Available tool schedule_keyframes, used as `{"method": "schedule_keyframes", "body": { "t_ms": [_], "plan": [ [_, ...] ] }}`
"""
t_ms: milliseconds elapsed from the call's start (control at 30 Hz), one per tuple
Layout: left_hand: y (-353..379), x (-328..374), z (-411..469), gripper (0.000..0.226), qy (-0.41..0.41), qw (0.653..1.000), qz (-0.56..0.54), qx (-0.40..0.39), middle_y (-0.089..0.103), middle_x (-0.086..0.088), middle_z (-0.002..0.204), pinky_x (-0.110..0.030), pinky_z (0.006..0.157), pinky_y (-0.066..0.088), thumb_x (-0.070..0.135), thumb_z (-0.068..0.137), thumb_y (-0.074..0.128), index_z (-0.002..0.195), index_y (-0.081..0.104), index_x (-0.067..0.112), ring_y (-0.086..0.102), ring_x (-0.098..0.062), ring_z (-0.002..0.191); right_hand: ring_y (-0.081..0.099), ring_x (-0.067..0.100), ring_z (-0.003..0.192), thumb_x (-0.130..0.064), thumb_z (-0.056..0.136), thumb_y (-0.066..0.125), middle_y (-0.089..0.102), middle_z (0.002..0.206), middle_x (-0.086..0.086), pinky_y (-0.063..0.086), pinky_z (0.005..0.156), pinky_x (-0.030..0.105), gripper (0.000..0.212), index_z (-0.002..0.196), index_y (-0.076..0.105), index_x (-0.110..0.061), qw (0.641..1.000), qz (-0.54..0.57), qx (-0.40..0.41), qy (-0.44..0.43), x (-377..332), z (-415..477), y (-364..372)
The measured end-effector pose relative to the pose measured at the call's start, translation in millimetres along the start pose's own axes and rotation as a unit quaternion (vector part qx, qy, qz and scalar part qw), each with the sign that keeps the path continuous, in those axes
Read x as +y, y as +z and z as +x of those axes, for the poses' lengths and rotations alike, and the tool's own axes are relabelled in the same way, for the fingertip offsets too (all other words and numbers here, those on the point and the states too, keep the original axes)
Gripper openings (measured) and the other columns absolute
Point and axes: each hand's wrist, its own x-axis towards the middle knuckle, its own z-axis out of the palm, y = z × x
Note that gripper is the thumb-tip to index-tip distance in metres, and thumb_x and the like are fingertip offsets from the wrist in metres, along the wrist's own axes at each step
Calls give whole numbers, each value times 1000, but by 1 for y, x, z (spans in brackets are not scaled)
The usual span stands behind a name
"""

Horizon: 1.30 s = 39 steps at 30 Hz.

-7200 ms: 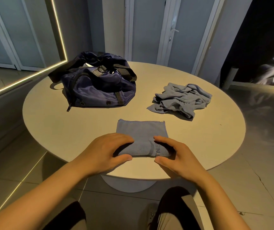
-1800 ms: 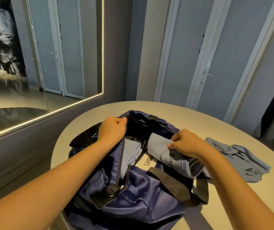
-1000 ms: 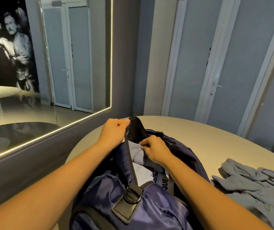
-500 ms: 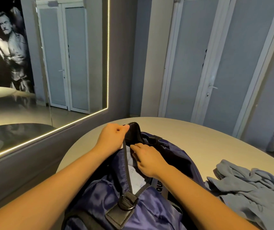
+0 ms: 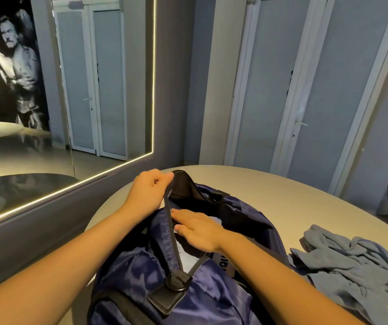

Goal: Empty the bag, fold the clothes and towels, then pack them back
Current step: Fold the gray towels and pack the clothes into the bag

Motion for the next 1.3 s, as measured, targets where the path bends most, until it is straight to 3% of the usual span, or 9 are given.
{"method": "schedule_keyframes", "body": {
  "t_ms": [100,400,533,667,733,967,1067,1133,1300],
  "plan": [
    [-8,-1,7,49,37,999,-4,39,52,-11,67,-37,64,40,27,103,58,60,47,5,47,-21,62,53,30,112,-55,88,20,59,130,9,43,98,56,59,127,50,-22,999,15,-44,15,7,19,9],
    [8,2,-9,51,31,999,3,-26,53,-21,69,-33,61,38,29,103,57,57,46,10,44,-16,60,31,35,145,-26,109,31,36,156,21,24,119,50,48,146,41,3,998,36,-25,34,-2,-22,-4],
    [19,6,-15,52,16,998,-19,-59,46,4,55,-31,59,38,30,103,58,53,47,21,42,-11,55,25,22,151,-23,109,31,28,165,10,18,124,35,49,154,36,-5,993,114,-1,33,-7,-41,-11],
    [34,3,-29,48,20,994,-5,-103,55,-6,65,-41,64,45,36,103,56,61,57,14,51,-19,62,56,28,102,-24,105,33,60,114,18,42,95,50,37,111,58,3,983,147,53,97,6,-73,-17],
    [41,3,-34,48,12,993,7,-116,59,-11,71,-45,68,48,37,103,54,65,61,8,55,-23,66,43,23,75,-24,104,35,46,84,16,37,75,48,30,86,44,-2,977,172,34,118,11,-77,-10],
    [46,-4,-51,68,-17,945,114,-306,70,-11,111,-50,97,47,66,94,39,105,70,7,64,-27,103,59,40,115,-34,95,38,63,126,23,46,104,58,46,118,64,-4,965,225,61,119,21,-96,-11],
    [45,-6,-65,52,64,888,194,-411,27,18,163,-35,127,12,51,109,27,158,33,35,22,-6,151,63,39,71,-41,83,41,66,77,19,49,64,41,40,77,63,-9,944,189,212,168,44,-134,-12],
    [49,-10,-72,54,63,860,259,-436,5,16,169,-39,127,-2,50,110,18,162,11,37,1,-7,156,46,37,51,-50,78,47,52,61,23,40,55,40,45,61,46,-8,922,182,252,230,54,-156,-9],
    [59,-16,-74,57,56,847,327,-416,-2,9,171,-40,127,-3,53,109,13,163,6,36,-5,-12,157,41,22,48,-52,93,62,39,48,3,36,55,32,53,58,45,-16,941,143,99,292,50,-155,4]
  ]
}}
